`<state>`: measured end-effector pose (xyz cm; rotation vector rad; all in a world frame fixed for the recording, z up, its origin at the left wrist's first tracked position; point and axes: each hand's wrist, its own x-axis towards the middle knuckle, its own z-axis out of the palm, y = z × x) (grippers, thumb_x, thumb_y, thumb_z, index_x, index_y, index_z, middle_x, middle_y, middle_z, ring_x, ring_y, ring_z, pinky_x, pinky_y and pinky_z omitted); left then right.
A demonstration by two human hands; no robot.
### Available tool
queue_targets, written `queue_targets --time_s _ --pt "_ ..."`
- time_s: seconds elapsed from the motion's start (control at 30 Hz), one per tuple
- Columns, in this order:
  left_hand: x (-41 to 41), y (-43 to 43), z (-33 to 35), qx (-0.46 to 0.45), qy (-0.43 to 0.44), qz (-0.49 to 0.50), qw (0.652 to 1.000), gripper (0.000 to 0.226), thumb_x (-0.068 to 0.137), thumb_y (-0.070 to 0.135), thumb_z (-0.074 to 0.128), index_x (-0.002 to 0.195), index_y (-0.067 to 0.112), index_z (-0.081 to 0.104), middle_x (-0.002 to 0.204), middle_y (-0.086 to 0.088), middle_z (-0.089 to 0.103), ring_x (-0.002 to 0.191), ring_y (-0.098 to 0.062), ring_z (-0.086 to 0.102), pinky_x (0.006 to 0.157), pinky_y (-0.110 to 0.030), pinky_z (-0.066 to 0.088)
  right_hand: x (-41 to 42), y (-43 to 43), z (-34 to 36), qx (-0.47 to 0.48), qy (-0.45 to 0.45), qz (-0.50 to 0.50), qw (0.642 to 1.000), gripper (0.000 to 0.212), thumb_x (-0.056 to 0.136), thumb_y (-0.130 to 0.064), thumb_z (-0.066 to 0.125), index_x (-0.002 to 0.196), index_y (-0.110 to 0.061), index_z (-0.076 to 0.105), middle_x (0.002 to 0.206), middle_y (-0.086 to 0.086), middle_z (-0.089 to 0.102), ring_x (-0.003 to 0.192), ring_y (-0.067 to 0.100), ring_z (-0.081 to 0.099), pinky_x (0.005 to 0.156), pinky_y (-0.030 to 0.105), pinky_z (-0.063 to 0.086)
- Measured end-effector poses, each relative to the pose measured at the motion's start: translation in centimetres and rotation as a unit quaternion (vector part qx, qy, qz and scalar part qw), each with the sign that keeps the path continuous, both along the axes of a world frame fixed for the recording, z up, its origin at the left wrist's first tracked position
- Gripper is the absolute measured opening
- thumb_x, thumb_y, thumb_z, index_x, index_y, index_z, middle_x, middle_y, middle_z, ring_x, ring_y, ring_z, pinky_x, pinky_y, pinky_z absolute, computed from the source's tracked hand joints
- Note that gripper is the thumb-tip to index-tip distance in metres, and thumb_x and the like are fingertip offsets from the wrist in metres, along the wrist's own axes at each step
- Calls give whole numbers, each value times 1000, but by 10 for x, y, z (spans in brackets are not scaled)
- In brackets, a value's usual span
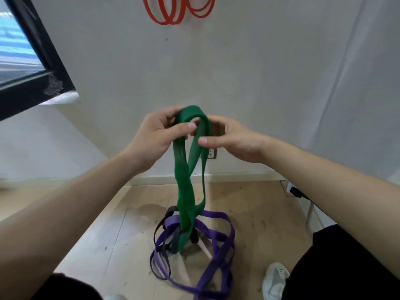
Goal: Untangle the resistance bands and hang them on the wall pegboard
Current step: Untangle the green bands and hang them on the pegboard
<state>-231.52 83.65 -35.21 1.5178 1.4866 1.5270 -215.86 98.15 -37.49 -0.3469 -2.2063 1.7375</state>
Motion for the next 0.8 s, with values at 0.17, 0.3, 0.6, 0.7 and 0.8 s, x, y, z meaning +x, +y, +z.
queue_targets --time_s 0.17,0.3,0.6,0.7,0.8 --pt "-15 -5 4 -1 20 37 999 28 92 2 67 109 24 69 78 14 68 76 -5 60 75 -23 53 -10 -13 20 -5 54 -75 996 18 90 -25 70 98 -12 61 88 0 68 92 17 67 87 31 48" --pt "-17 -10 -7 -37 47 26 998 32 89 3 72 111 25 67 80 9 66 77 -8 61 79 -24 55 -5 -16 30 -13 86 -92 992 10 89 -14 71 93 -12 62 78 -6 63 74 12 63 81 31 54" --pt "-4 -9 -47 -132 104 -6 986 23 86 9 76 105 13 65 89 -2 65 80 -12 66 84 -36 60 7 -19 53 -24 188 -173 966 8 92 -13 70 92 -13 62 77 -4 61 71 13 60 73 27 53" --pt "-10 -5 -62 -177 107 -7 978 19 86 12 77 101 11 65 91 -6 64 85 -16 66 93 -46 57 15 -10 58 -57 220 -211 951 9 93 -15 68 91 -12 60 75 -1 55 66 12 55 71 28 52" --pt "-17 -3 -68 -199 87 2 976 20 85 14 79 101 12 68 97 -18 69 94 -29 70 98 -51 54 23 4 55 -81 221 -238 942 10 94 -18 68 91 -12 61 76 1 55 65 13 55 70 27 53"
